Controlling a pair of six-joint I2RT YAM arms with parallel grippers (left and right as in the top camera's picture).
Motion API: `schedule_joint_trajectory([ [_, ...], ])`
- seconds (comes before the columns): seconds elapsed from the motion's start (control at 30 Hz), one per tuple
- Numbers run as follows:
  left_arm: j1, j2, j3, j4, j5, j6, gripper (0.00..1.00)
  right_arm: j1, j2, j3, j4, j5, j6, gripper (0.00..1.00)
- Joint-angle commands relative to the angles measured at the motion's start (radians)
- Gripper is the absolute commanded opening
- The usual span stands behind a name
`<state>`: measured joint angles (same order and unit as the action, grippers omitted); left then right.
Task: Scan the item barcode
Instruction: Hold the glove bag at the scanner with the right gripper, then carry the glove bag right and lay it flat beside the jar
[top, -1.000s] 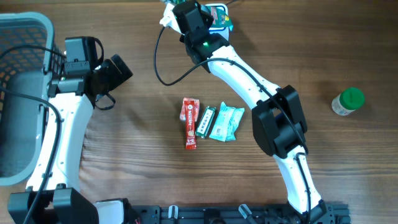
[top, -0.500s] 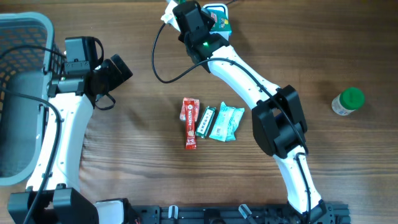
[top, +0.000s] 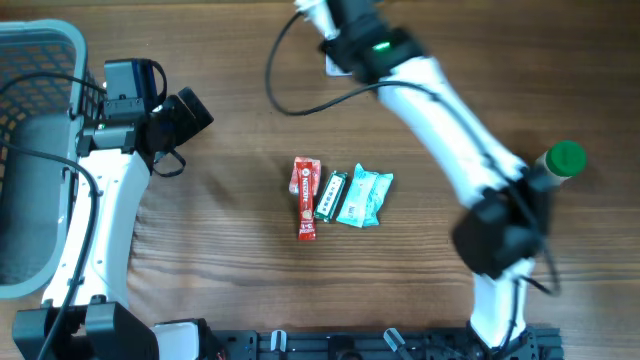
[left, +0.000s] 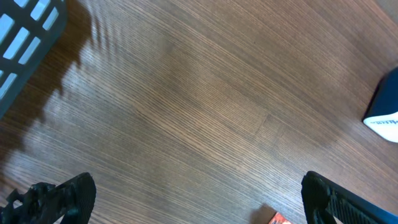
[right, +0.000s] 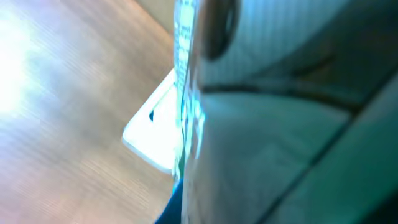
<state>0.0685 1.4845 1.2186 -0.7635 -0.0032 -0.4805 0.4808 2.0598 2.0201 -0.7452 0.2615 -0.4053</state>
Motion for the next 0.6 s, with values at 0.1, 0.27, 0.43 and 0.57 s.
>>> schedule_joint_trajectory([
  [0.1, 0.004, -0.009, 0.008, -0.001, -0.010, 0.001, 1.00, -0.216, -0.099, 0.001, -0.377, -0.376, 0.153, 0.04],
  [0.27, 0.004, -0.009, 0.008, -0.001, -0.010, 0.001, 1.00, -0.342, -0.087, -0.086, -0.512, -0.447, 0.145, 0.04],
  [0.43, 0.004, -0.009, 0.008, -0.001, -0.010, 0.001, 1.00, -0.448, -0.087, -0.257, -0.475, -0.443, 0.144, 0.04],
  [0.57, 0.004, -0.009, 0.008, -0.001, -0.010, 0.001, 1.00, -0.515, -0.087, -0.367, -0.410, -0.442, 0.144, 0.04],
])
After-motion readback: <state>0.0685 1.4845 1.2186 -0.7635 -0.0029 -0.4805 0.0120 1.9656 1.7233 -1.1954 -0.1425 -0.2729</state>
